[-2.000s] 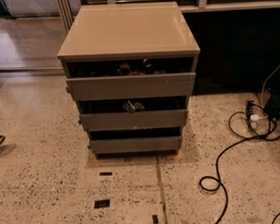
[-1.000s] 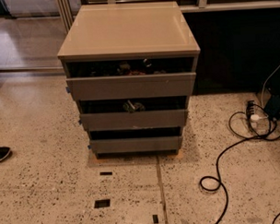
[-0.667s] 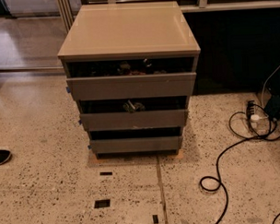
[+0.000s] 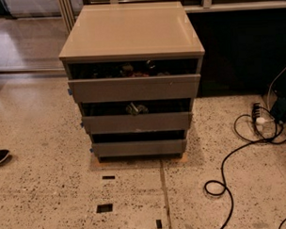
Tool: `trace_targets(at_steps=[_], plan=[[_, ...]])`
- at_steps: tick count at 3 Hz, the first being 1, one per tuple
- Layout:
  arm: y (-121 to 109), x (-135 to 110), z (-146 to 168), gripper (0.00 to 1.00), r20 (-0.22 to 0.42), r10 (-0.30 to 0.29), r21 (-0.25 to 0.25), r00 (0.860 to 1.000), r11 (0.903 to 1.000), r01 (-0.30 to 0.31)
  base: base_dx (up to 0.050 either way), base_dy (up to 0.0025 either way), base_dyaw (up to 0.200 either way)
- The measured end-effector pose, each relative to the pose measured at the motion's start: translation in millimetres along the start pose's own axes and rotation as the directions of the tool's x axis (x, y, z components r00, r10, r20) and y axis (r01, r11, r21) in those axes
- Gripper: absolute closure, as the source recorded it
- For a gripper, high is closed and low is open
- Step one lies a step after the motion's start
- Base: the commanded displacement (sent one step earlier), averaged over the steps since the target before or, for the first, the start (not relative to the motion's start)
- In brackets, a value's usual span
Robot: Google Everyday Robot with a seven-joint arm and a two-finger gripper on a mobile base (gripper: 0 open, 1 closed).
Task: Place redbull can into top drawer
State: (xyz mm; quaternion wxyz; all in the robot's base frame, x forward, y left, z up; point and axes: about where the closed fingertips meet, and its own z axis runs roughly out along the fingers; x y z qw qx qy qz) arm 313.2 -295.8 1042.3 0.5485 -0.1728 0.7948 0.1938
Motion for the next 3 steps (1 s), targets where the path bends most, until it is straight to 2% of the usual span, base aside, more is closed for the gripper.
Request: trace_targets(at_steps=[1, 2, 3], plan=[[31.6, 2.9, 39.4, 0.00, -0.127, -0.084, -0.115, 0.988, 0.9910, 0.069, 0.000, 0.00000, 0.000], [48.8, 11.4, 59.6, 0.00, -0.224, -0.162, -0.178, 0.961, 0.9764, 0.123, 0.000, 0.00000, 0.000], [48.8, 11.4, 59.6, 0.00, -0.224, -0.162, -0.178, 0.961, 0.9764, 0.123, 0.000, 0.00000, 0.000]])
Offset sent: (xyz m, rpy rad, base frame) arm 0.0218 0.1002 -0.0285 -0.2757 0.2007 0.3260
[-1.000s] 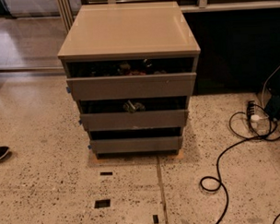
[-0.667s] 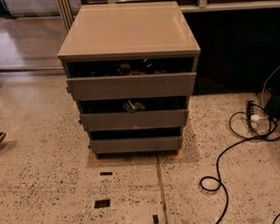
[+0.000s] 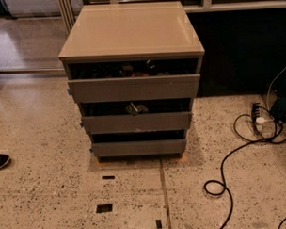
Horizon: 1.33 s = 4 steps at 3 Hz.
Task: Place redbull can into top drawer
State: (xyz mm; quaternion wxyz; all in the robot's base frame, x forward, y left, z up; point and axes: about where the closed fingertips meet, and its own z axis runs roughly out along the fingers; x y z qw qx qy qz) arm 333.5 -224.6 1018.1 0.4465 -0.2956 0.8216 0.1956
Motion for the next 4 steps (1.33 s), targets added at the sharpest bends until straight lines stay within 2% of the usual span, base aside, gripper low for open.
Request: trace_targets(at_steps=[1, 2, 3, 4], plan=[[-14.9, -2.1, 34.6, 0.00, -0.044, 0.008, -0.026, 0.999, 0.9996, -0.009, 0.000, 0.00000, 0.000], [-22.5, -7.9, 93.2, 0.00, -0.122, -0.005, -0.068, 0.993, 0.9977, -0.004, 0.000, 0.00000, 0.000], [-18.7, -14.3, 145.2, 0.00, -0.206, -0.034, -0.083, 0.978, 0.9964, 0.017, 0.000, 0.00000, 0.000], [-48.3, -8.9, 195.9, 0.00, -0.335, -0.006, -0.024, 0.942, 0.9997, -0.002, 0.000, 0.00000, 0.000]])
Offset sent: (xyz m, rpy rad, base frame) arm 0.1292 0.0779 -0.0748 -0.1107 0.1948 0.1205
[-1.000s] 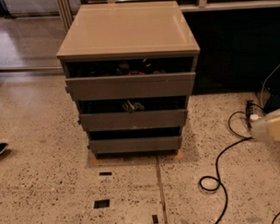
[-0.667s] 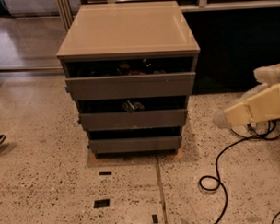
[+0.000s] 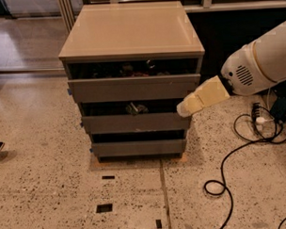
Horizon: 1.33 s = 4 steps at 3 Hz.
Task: Place redbull can into top drawer
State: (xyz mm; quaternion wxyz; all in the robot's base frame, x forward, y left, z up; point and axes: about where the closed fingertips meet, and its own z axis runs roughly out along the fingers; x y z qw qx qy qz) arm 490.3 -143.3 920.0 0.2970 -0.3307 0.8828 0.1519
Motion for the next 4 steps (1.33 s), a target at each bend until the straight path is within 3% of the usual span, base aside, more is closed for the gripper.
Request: trace_targets(at_steps=[2, 4], plan=[[-3.1, 0.9, -2.4, 0.00, -0.011, 0.014, -0.011, 1.000, 0.9998, -0.014, 0.000, 0.00000, 0.000], [-26.1, -11.3, 11.8, 0.00, -0.098, 0.038, -0.005, 0.994, 0.9992, -0.039, 0.000, 0.00000, 0.000]])
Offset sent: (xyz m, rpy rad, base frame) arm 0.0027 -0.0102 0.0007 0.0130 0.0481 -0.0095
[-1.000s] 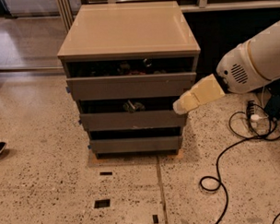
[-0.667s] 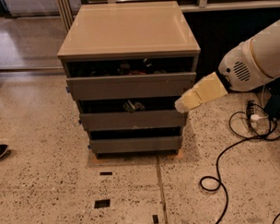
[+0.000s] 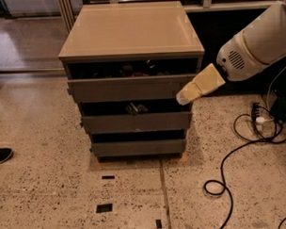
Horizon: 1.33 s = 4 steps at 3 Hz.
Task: Place redbull can into top drawer
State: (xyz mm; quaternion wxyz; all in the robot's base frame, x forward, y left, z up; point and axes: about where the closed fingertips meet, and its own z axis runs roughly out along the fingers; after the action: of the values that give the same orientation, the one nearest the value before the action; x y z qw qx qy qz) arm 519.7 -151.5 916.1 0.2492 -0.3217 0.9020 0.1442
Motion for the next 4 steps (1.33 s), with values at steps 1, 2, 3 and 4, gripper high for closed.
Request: trace_targets(at_steps=[1, 2, 3, 4], plan=[[-8.4, -14.8, 19.7, 0.00, -0.023, 0.003, -0.016, 1.000, 0.9999, -0.004, 0.000, 0.00000, 0.000], [-7.4, -27.2, 42.0, 0.00, -0.045, -0.003, -0.021, 0.999, 0.9998, 0.002, 0.000, 0.00000, 0.000], [-2.2, -42.1, 61.4, 0.00, -0.019, -0.014, 0.012, 1.000, 0.9998, 0.014, 0.000, 0.00000, 0.000], [-6.7, -58.6, 78.6, 0.00, 0.071, -0.016, 0.082, 0.997, 0.9966, 0.010, 0.000, 0.00000, 0.000]])
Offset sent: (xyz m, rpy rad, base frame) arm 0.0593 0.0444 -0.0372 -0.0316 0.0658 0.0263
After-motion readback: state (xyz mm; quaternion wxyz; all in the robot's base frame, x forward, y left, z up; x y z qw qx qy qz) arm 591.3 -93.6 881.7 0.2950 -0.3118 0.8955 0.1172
